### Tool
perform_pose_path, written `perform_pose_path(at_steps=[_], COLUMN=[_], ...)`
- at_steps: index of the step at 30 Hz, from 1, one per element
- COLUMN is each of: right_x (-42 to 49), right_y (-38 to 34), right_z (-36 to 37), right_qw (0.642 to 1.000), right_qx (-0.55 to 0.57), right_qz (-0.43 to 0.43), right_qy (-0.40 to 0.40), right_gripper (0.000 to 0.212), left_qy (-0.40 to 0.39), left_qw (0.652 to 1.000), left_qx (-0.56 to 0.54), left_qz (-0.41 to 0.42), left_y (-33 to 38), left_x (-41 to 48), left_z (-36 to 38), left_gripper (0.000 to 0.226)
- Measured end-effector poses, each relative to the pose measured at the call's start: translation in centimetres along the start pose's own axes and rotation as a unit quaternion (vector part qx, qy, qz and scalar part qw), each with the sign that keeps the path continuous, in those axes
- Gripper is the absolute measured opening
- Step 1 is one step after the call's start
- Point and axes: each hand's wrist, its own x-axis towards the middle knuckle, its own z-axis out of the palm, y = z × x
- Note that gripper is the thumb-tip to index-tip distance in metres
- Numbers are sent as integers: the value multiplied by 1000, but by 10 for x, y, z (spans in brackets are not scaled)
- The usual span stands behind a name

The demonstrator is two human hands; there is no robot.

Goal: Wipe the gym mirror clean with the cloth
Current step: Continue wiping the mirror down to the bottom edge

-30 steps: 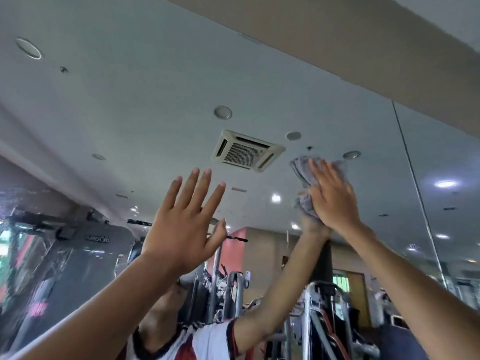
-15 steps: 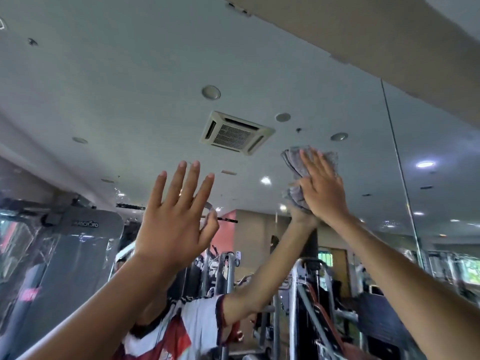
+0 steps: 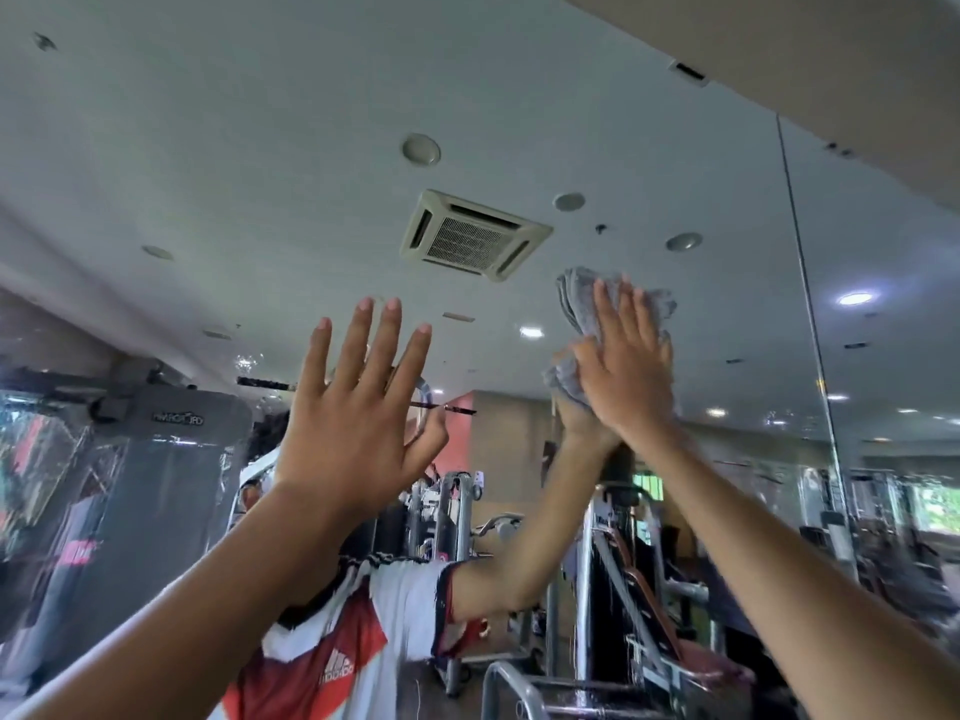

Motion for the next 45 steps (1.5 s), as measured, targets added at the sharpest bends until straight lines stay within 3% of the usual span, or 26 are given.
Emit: perform_pose_path(at_steps=[2, 4, 7, 9, 12, 14, 16, 19, 21, 23, 25, 27, 28, 30, 32, 34, 36, 38, 40, 41, 43, 45], right_x=[-24, -68, -107, -94, -65, -71, -102, -169, -181, -170, -151, -147, -155, -186, -214, -214, -195, -161, -139, -138, -160, -197], right_y=[-31, -31, 30, 75, 78, 40, 4, 21, 57, 78, 64, 25, 6, -14, 5, 37, 54, 42, 10, -8, -25, -8], right_z=[5, 9, 4, -2, -1, 7, 15, 16, 6, 4, 11, 22, 26, 30, 26, 19, 20, 21, 23, 24, 27, 28], right_qw=[999, 985, 917, 935, 992, 998, 996, 947, 915, 943, 984, 998, 998, 996, 968, 947, 968, 994, 996, 995, 997, 979], right_qx=[9, 10, -46, -45, -4, 22, 38, -36, -78, -70, -28, 24, 39, 28, -12, -32, -22, -3, 28, 42, 40, 1], right_qz=[-33, -175, -395, -351, -128, -19, -53, -320, -396, -326, -176, -28, 0, -80, -250, -321, -251, -98, 33, 49, -37, -206], right_qy=[13, 7, -10, -17, 19, 57, 62, 10, -17, -18, 17, 55, 58, 39, 6, -15, 0, 53, 82, 80, 50, 10], right_gripper=[66, 63, 68, 71, 60, 58, 59, 60, 72, 75, 63, 57, 58, 60, 60, 67, 64, 57, 58, 58, 56, 54], left_qy=[-1, -6, -6, -14, -18, -15, -8, -6, -12, -14, -25, -30, -29, -28, -33, -38, -42, -37, -31, -27, -23, -23], left_qw=[1000, 1000, 1000, 1000, 1000, 1000, 1000, 1000, 999, 999, 999, 999, 999, 999, 999, 999, 999, 999, 999, 999, 999, 999], left_qx=[-6, -10, -10, -14, -14, -15, -19, -29, -30, -31, -28, -34, -38, -38, -38, -32, -32, -31, -36, -40, -40, -43], left_qz=[-1, -2, -9, -4, -7, -5, -3, 0, -2, -7, -14, -14, -13, -5, 8, 12, 5, -1, 3, 6, 7, 8], left_y=[-2, -3, 6, 18, 24, 21, 18, 22, 26, 30, 31, 30, 30, 29, 28, 27, 30, 31, 30, 29, 27, 27], left_x=[0, -4, -26, -42, -51, -50, -51, -64, -77, -84, -84, -87, -90, -100, -109, -115, -118, -118, -118, -118, -119, -123], left_z=[-2, -4, -9, -11, -13, -12, -12, -14, -16, -17, -18, -20, -20, -20, -22, -23, -22, -22, -21, -21, -20, -20], left_gripper=[75, 74, 74, 77, 79, 78, 77, 73, 69, 68, 68, 67, 66, 66, 66, 66, 66, 66, 65, 65, 65, 64])
